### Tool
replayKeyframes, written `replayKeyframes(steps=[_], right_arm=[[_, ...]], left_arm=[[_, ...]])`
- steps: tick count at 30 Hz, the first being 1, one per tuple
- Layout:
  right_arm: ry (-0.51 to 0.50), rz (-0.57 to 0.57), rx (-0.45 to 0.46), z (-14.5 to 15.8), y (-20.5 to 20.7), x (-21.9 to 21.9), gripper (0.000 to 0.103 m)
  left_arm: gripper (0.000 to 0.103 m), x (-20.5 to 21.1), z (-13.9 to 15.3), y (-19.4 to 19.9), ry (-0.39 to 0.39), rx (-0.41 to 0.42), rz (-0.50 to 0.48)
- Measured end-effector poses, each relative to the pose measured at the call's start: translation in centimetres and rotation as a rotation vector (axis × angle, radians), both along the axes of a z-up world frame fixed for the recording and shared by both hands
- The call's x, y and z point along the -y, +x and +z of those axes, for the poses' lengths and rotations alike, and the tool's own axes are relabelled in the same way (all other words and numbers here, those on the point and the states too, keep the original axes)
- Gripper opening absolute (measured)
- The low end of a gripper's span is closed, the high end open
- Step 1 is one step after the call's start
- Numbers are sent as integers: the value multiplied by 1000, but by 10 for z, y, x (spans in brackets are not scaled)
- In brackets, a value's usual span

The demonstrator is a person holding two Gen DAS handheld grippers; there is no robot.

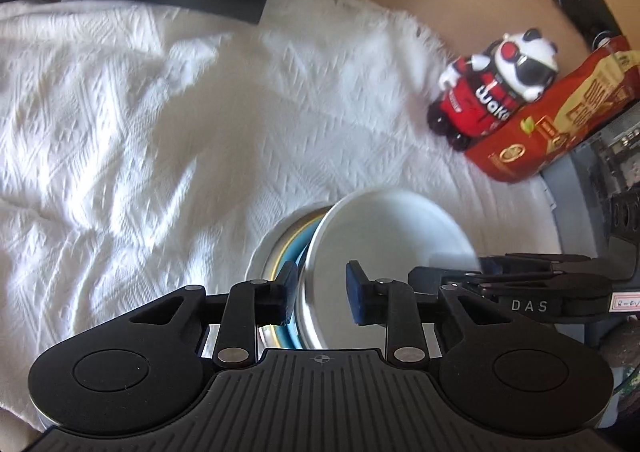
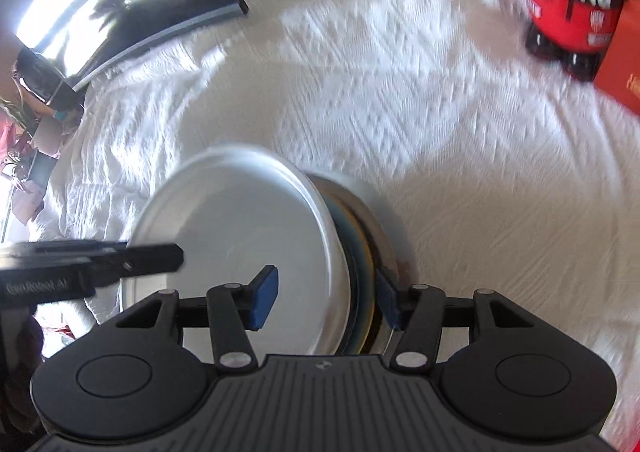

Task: Organize plates and bowls
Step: 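Open both grippers and release the stack onto the steel bowl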

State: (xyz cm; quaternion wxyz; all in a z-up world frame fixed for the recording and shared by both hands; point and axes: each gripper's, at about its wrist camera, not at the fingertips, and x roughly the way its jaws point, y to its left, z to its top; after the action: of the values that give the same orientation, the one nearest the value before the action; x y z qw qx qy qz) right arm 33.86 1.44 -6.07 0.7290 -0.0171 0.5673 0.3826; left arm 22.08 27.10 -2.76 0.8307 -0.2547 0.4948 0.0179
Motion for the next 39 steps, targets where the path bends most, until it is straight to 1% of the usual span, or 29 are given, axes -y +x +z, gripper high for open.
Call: replayKeyframes(steps=[3, 7, 12, 14, 17, 20, 23, 27, 33, 35, 39], right_arm=[[30, 2, 31, 12, 0, 3, 54], [46, 21, 91, 24, -10, 4, 42], [66, 27, 135, 34, -18, 6, 39], [71, 22, 139, 35, -18, 7, 39], [73, 9, 133, 32, -18, 9, 38], [66, -2, 151, 30, -20, 11, 37], [78, -6, 149, 31, -22, 17, 37], [95, -18, 147, 34, -22, 21, 38], [108, -34, 147, 36, -24, 23, 38], [103, -39, 145, 34, -22, 23, 38], [95, -48, 141, 32, -20, 20, 38]], left_arm=[[28, 2, 1, -1, -4, 5, -6], [28, 6, -4, -3, 0, -5, -3], [28, 0, -6, -9, -39, 9, 22], [26, 1, -6, -10, -21, 12, 31], [24, 4, -3, -11, 35, 14, 50], [24, 3, 1, -15, 18, 27, 54], [24, 4, 6, -16, 5, 45, 44], [24, 9, 8, -12, 29, 45, 40], [24, 6, 8, -10, 12, 59, 55], [24, 7, 8, -8, 23, 53, 55], [24, 11, 4, -6, 71, 37, 52]])
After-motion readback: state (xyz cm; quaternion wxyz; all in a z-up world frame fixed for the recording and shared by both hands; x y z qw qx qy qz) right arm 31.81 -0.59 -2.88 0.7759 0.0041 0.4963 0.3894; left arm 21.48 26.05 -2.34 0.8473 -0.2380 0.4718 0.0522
